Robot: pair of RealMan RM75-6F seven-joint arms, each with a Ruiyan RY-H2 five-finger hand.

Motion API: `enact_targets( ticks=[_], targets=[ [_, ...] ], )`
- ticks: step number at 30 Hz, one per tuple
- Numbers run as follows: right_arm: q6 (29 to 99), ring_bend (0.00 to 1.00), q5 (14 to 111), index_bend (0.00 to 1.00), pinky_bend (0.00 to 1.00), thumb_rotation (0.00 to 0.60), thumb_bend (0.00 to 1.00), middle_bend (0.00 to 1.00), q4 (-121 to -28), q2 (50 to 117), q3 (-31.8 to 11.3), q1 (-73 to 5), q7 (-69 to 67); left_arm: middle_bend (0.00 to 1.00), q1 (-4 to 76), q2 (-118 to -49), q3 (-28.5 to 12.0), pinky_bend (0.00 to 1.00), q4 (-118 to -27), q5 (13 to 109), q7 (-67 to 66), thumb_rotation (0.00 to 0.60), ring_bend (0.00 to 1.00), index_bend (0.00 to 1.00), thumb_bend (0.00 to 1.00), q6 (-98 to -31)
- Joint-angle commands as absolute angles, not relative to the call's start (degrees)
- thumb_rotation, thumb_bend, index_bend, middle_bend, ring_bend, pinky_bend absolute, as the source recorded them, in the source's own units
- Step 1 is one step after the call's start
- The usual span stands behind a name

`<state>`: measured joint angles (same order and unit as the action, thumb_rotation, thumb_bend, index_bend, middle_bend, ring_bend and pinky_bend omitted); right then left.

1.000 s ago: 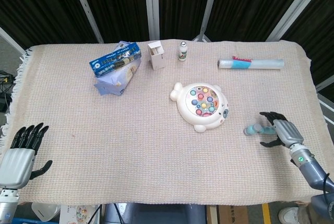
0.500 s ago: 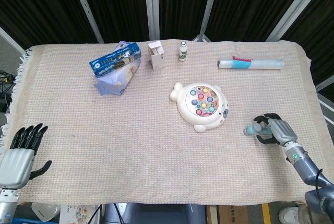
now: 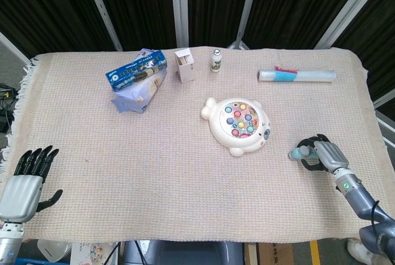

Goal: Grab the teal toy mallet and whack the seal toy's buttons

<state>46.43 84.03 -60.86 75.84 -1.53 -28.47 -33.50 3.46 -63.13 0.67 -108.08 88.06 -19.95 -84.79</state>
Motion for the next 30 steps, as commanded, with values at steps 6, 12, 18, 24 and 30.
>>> enact_targets(
  ticks=[6,12,18,24,30],
  targets=[
    [46.7,0.21,83.9,0.4,0.0,0.6,0.49,0.42,-60.5,76.0,-1.2,-28.4,-33.8,0.0,3.3,-63.1,0.7,0.0,-108.1,88.2,-20.0,0.6,0.0,0.0,0.24,-85.0],
    [46.9,0.22,83.9,0.43,0.0,0.6,0.5,0.44,-60.2,76.2,-1.0,-28.4,-34.0,0.0,3.4,-63.2,0.7,0.0,-108.1,88.2,-20.1,0.6,0.0,0.0,0.24,-84.9],
    [46.9,0.24,83.8,0.46,0.0,0.6,0.5,0.45,-59.8,76.6,-0.8,-28.4,-34.1,0.0,3.4,-63.3,0.8,0.0,-108.1,88.0,-20.2,0.6,0.0,0.0,0.24,-84.7],
    [46.6,0.25,83.7,0.48,0.0,0.6,0.53,0.47,-59.1,77.1,-0.6,-28.5,-34.5,0.0,3.4,-63.3,0.8,0.0,-108.1,87.9,-20.3,0.6,0.0,0.0,0.24,-84.7],
    [47.1,0.28,83.7,0.53,0.0,0.6,0.58,0.5,-58.4,77.6,-0.6,-28.5,-35.0,0.0,3.4,-63.3,0.8,0.0,-108.1,87.8,-20.3,0.6,0.0,0.0,0.24,-84.6]
  ],
)
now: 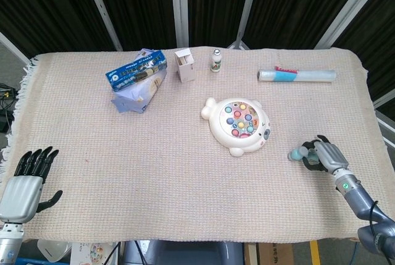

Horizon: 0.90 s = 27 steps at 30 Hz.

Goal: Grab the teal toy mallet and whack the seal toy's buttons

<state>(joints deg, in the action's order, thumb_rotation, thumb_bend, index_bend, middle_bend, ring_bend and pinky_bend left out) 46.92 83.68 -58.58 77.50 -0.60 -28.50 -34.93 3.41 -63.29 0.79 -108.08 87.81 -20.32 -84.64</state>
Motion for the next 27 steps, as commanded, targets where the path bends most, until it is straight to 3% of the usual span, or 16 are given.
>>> enact_targets(
  ticks=[1,9,16,27],
  targets=[
    [47.2,0.29,83.7,0.54,0.0,0.6,0.58,0.51,-58.4,77.6,-0.6,-28.4,-35.2,0.0,3.4,-63.3,0.8,0.0,-108.1,87.8,-20.3,0.6,0.0,0.0,0.24,-84.6],
    [48.6,0.34,83.9,0.61,0.0,0.6,0.66,0.57,-57.8,78.0,-0.7,-28.1,-36.4,0.0,3.5,-63.4,0.8,0.0,-108.0,87.6,-20.4,0.6,0.0,0.0,0.24,-84.4],
    [53.9,0.39,84.8,0.68,0.03,0.6,0.69,0.62,-58.9,77.3,-1.6,-26.9,-37.0,0.0,3.7,-63.5,0.7,0.0,-107.7,87.5,-20.1,0.6,0.0,0.0,0.24,-84.1],
    [61.5,0.48,86.5,0.81,0.09,0.6,0.74,0.71,-68.5,73.4,-4.8,-27.8,-29.9,0.0,4.1,-63.6,0.7,0.0,-107.4,87.9,-19.6,0.6,0.0,0.0,0.24,-83.8]
  ],
)
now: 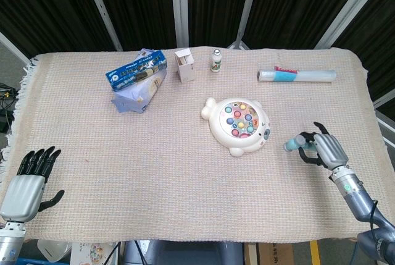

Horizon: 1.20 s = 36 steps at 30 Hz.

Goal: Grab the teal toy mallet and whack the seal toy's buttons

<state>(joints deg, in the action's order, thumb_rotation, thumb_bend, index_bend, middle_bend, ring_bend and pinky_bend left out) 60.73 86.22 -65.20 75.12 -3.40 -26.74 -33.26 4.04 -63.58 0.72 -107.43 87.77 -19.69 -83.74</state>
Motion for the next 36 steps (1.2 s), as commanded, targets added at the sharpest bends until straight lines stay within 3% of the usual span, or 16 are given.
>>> enact_targets(
  ticks=[1,10,16,24,36],
  targets=[
    [61.6,0.49,86.5,0.82,0.1,0.6,0.75,0.72,-69.8,72.9,-5.3,-28.3,-28.4,0.0,4.1,-63.6,0.7,0.0,-107.4,87.9,-19.6,0.6,0.0,0.0,0.24,-83.8],
    [58.0,0.52,83.4,0.87,0.16,0.6,0.77,0.75,-77.0,72.2,-9.8,-33.9,-13.8,0.0,4.4,-63.5,0.6,0.0,-107.1,87.7,-19.1,0.6,0.0,0.0,0.24,-83.4],
    [52.7,0.52,79.6,0.88,0.18,0.6,0.78,0.76,-76.7,74.8,-11.3,-37.9,-7.4,0.0,4.6,-63.5,0.4,0.0,-106.8,86.9,-18.8,0.6,0.0,0.0,0.24,-82.8],
    [46.8,0.53,75.1,0.89,0.21,0.6,0.78,0.76,-73.6,77.9,-11.8,-41.8,-1.4,0.0,5.1,-63.4,0.1,0.0,-106.7,86.0,-18.7,0.6,0.0,0.0,0.24,-82.1],
    [44.5,0.54,71.7,0.9,0.21,0.6,0.78,0.77,-71.2,79.2,-11.2,-43.1,2.6,0.0,5.4,-63.6,0.0,0.0,-106.8,85.4,-18.9,0.6,0.0,0.0,0.24,-81.8]
  ],
)
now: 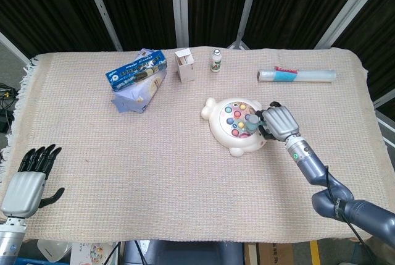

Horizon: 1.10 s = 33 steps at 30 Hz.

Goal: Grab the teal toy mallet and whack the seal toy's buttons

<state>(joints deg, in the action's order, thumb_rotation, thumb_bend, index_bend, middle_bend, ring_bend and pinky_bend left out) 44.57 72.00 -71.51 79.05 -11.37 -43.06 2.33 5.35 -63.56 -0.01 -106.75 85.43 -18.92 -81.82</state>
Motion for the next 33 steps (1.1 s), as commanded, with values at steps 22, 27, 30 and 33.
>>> enact_targets(
  ticks=[22,27,30,33],
  targets=[
    [46.3,0.54,68.9,0.91,0.21,0.6,0.78,0.78,-74.9,77.5,-11.3,-43.0,5.9,0.0,5.2,-63.9,0.3,0.0,-105.5,85.8,-17.3,0.6,0.0,0.0,0.24,-82.2],
    [44.9,0.54,68.0,0.91,0.21,0.6,0.78,0.78,-73.1,79.0,-10.7,-43.4,6.2,0.0,5.3,-63.9,0.4,0.0,-105.4,85.5,-17.3,0.6,0.0,0.0,0.24,-82.0],
    [44.4,0.54,67.6,0.91,0.21,0.6,0.78,0.78,-71.9,79.8,-10.6,-43.6,6.3,0.0,5.3,-63.9,0.4,0.0,-105.3,85.3,-17.2,0.6,0.0,0.0,0.24,-81.9],
    [44.4,0.54,67.6,0.91,0.21,0.6,0.78,0.78,-71.6,80.0,-10.5,-43.7,6.5,0.0,5.3,-63.9,0.4,0.0,-105.3,85.3,-17.1,0.6,0.0,0.0,0.24,-81.9]
  ],
)
